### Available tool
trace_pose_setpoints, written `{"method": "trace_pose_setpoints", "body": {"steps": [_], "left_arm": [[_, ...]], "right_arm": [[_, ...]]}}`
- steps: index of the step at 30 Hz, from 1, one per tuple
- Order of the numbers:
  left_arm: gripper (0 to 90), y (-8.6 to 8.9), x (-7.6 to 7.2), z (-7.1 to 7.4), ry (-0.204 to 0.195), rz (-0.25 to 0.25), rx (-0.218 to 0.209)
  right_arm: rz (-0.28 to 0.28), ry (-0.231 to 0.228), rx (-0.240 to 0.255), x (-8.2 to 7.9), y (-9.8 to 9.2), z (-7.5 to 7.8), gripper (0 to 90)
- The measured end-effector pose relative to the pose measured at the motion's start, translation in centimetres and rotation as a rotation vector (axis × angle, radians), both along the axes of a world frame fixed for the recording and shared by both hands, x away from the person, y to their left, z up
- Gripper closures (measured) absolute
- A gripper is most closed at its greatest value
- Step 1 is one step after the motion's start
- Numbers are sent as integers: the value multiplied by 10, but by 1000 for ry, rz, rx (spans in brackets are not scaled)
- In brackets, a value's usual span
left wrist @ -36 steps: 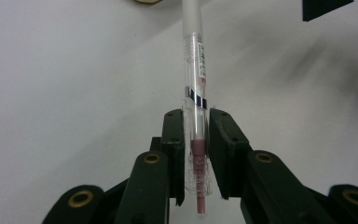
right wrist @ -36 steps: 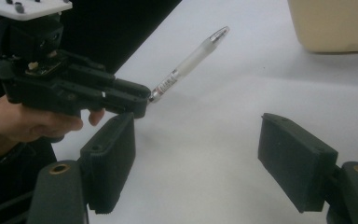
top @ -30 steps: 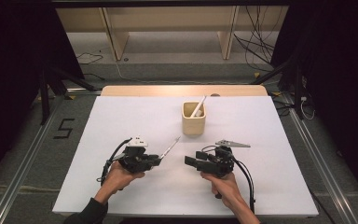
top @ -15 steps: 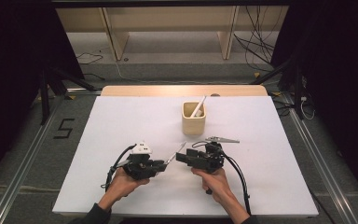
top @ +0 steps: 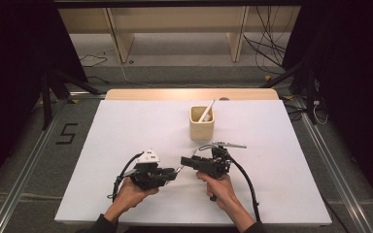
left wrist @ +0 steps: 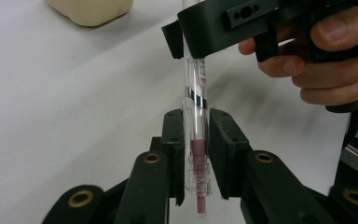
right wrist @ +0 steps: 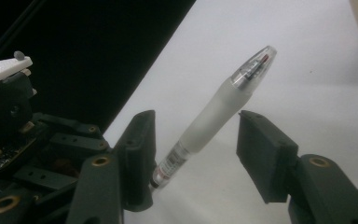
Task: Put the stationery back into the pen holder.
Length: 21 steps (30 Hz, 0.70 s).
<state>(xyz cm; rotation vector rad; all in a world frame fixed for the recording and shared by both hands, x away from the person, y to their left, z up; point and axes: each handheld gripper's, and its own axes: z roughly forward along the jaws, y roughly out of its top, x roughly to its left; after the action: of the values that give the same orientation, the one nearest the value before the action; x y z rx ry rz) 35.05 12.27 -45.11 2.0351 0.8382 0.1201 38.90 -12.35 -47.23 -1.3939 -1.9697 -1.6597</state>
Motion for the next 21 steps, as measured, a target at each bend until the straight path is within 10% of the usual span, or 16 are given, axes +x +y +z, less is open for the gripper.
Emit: {"method": "trace_pose_setpoints", "body": {"steps": [21], "left_arm": [[761, -3, -2, -3, -9, -20, -13]], "right_arm": [[8, 12, 45, -1, 0, 0, 718]]}}
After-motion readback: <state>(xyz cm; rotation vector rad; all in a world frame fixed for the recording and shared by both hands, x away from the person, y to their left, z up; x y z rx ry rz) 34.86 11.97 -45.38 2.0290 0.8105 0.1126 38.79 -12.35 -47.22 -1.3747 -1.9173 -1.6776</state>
